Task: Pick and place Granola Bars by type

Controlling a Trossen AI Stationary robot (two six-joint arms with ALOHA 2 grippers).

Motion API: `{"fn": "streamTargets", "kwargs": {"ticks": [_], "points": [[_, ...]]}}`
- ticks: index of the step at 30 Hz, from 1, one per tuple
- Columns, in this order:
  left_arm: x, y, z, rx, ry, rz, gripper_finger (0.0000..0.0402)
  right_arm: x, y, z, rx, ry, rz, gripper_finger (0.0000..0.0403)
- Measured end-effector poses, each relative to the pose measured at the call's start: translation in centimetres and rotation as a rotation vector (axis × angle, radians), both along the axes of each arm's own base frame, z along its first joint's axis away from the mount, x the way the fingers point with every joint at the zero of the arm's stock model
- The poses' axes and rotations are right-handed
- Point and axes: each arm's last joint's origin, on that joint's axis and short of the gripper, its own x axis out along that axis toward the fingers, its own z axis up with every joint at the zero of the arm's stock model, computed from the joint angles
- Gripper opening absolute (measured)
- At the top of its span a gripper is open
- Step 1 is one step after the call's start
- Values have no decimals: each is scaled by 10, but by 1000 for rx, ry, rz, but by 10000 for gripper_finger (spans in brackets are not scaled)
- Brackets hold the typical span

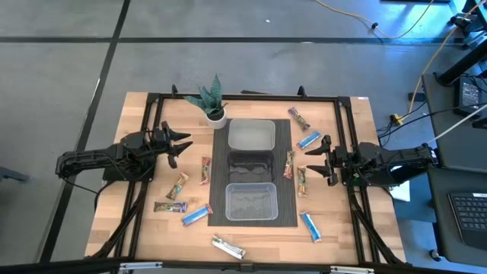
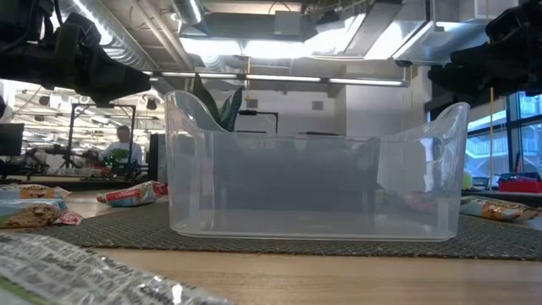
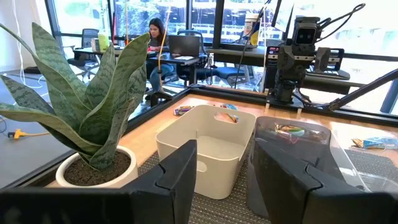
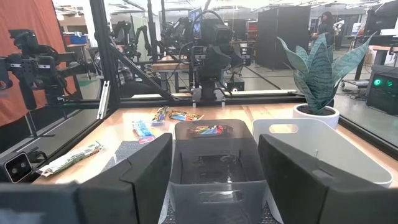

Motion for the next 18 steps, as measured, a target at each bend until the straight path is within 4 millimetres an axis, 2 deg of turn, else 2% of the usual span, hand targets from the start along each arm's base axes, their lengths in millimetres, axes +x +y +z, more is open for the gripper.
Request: {"fn": "streamTargets", "kwargs": {"ticks": [18], "points": [[0, 1, 0, 64, 26, 46, 148, 0, 0, 0, 0, 0, 0, 242]]}}
